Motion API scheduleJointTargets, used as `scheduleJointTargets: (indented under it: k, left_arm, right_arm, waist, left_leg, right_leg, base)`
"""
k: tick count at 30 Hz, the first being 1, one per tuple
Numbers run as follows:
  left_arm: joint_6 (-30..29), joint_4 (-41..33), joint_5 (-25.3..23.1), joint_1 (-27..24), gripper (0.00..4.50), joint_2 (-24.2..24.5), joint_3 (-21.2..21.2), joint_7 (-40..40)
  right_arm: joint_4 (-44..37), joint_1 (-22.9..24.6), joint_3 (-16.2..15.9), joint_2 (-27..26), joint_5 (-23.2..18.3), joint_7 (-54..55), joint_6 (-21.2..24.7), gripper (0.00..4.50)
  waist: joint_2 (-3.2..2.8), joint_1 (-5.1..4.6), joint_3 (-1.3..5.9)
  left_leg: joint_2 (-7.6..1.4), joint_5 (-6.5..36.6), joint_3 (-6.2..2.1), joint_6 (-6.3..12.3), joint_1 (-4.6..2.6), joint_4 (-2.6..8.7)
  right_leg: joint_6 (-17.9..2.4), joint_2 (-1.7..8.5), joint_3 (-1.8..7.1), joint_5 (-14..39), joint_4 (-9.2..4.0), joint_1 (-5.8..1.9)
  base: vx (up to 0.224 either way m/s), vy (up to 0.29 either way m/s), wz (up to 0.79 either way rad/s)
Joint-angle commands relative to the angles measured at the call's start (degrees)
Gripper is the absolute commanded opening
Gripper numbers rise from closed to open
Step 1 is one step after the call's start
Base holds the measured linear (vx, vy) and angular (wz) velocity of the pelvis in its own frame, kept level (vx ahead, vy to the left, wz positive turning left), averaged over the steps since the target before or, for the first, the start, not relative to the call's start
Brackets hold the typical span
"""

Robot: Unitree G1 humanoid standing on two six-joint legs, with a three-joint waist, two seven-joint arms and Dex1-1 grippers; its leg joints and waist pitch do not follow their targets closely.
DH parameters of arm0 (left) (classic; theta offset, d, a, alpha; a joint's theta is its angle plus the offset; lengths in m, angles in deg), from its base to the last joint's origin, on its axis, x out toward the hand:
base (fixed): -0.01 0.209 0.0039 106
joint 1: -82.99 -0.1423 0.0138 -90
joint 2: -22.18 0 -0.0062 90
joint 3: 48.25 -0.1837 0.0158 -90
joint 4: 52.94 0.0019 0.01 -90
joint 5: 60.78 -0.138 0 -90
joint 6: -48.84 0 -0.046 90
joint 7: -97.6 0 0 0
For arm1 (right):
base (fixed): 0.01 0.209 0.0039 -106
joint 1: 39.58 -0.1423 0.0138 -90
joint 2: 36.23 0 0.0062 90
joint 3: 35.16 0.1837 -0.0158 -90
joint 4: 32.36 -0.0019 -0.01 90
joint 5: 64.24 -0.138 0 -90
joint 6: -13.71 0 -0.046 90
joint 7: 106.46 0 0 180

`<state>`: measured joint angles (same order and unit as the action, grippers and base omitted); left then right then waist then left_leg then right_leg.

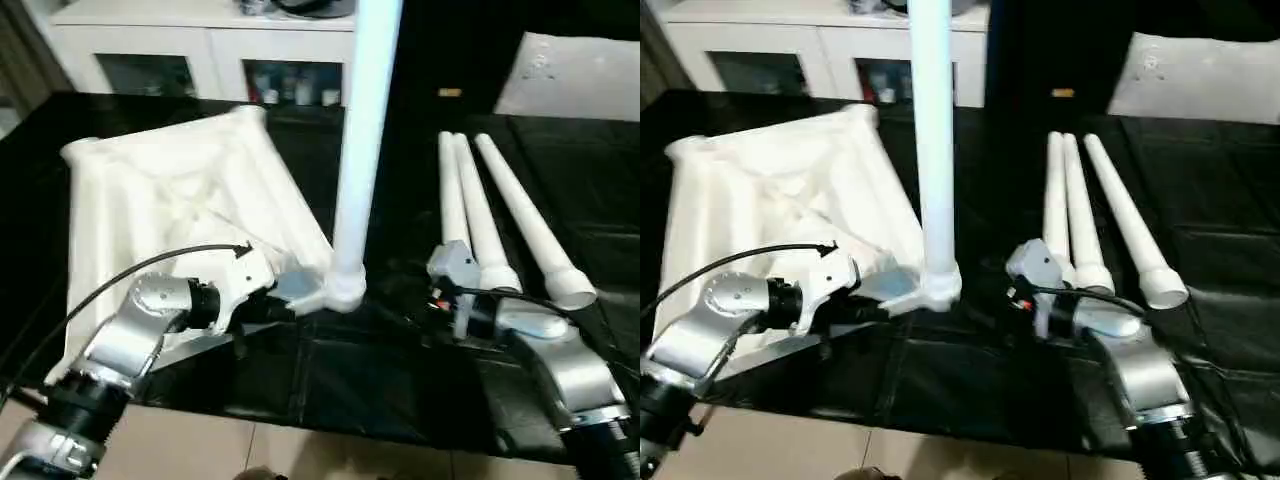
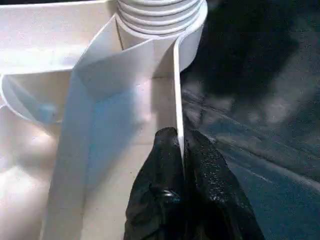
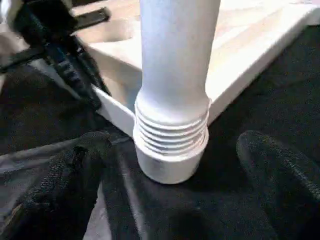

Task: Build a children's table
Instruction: Rotate leg to tighten

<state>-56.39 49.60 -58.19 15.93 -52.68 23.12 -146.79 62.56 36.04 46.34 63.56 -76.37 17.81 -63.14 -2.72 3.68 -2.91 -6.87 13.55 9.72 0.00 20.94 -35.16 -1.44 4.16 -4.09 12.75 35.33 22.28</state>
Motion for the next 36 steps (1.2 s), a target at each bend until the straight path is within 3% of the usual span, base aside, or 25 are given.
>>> scheduleJointTargets:
  k: [1,8,10,14,19,25,36]
  left_arm:
    - [1.28,-0.01,-0.26,0.35,0.0,0.07,-3.89,-4.04]
    - [4.19,0.62,-0.71,1.42,0.0,0.39,-6.0,-8.38]
    - [4.38,0.76,-0.8,1.55,0.0,0.19,-6.15,-8.59]
    - [5.24,1.79,-1.39,2.07,0.0,-0.53,-6.3,-8.73]
    - [5.72,2.24,-1.47,2.32,0.0,-0.5,-6.49,-8.98]
    - [6.1,2.68,-1.53,2.56,0.0,-0.47,-6.55,-9.37]
    - [4.65,3.48,-0.3,2.15,0.0,-1.13,-5.17,-8.46]
  right_arm:
    - [0.45,-1.39,-0.73,0.55,-0.13,-1.75,-0.09,4.48]
    - [4.75,-5.03,-3.35,0.76,0.3,-6.75,-0.71,4.48]
    - [5.36,-5.49,-3.91,0.59,-0.12,-7.99,-0.36,4.14]
    - [8.13,-6.9,-5.67,0.11,0.26,-9.88,-1.06,4.0]
    - [9.76,-7.67,-5.87,-0.14,0.38,-11.04,-1.18,3.47]
    - [11.1,-8.28,-6.1,-0.43,-0.34,-12.51,-0.76,2.9]
    - [10.53,-5.56,-5.88,-1.98,-2.53,-13.58,2.15,2.77]
  waist:
    - [0.01,-0.1,3.23]
    - [0.18,0.62,3.56]
    - [0.04,0.94,3.58]
    - [0.04,1.09,3.39]
    - [0.12,1.12,3.47]
    - [0.17,1.24,3.58]
    - [-0.1,1.31,3.56]
  left_leg:
    - [-6.79,1.17,-2.51,7.59,-0.65,4.1]
    - [-6.76,0.2,-2.46,7.13,-0.56,3.79]
    - [-6.77,-0.31,-2.49,7.39,-0.48,3.67]
    - [-6.8,2.6,-2.44,6.07,-0.48,3.81]
    - [-6.79,3.39,-2.53,4.71,-0.45,3.93]
    - [-6.77,1.94,-2.49,5.58,-0.33,3.74]
    - [-6.85,2.98,-2.51,5.15,-0.38,3.83]
  right_leg:
    - [-17.2,5.97,3.79,-2.43,-3.08,-2.88]
    - [-17.67,6.11,3.73,-4.57,-2.62,-3.08]
    - [-17.61,6.06,3.66,-5.12,-2.45,-3.01]
    - [-17.58,6.12,3.68,-1.69,-2.86,-2.98]
    - [-17.26,6.13,3.76,-1.05,-2.79,-3.09]
    - [-17.29,6.16,3.69,-2.26,-2.62,-3.13]
    - [-17.32,6.12,3.67,-1.51,-2.74,-3.1]
  base:
    - [0.0,0.0,0.0]
    - [0.0,0.0,0.0]
    - [0.0,0.0,0.0]
    - [0.0,0.0,0.0]
    - [0.0,0.0,0.0]
    - [0.0,0.0,0.0]
    - [0.0,0.0,0.0]
